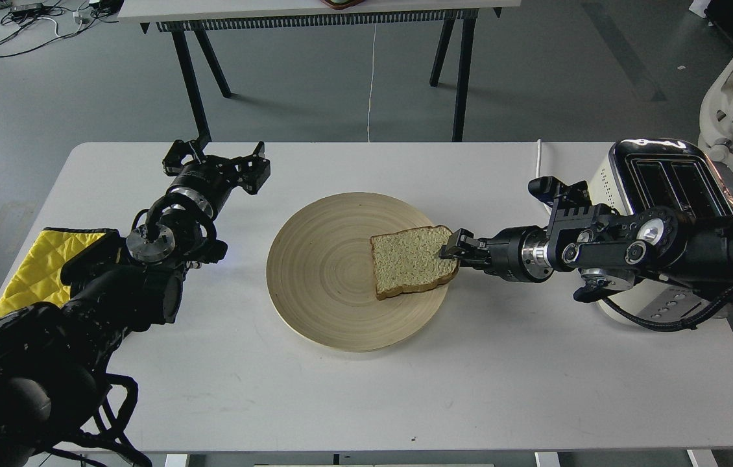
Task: Put bread in toaster with right arm
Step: 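Close the right gripper on the bread slice's edge, then lift the bread slice off the plate and carry it above the toaster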
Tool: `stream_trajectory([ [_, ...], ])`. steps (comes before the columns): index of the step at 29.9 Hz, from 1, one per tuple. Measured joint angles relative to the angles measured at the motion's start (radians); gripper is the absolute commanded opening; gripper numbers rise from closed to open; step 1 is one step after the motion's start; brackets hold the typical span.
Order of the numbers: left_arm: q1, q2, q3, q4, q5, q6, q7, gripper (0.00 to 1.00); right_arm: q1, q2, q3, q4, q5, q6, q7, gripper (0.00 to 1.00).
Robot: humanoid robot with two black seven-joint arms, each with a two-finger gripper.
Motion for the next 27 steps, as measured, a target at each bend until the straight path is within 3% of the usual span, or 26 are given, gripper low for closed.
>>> stream_trajectory([
  [27, 0.0, 0.0, 0.0, 0.0, 0.0, 0.0, 0.0, 1.0, -0.006, -0.014, 0.132, 0.0, 0.019, -0.018, 0.005, 0.16],
])
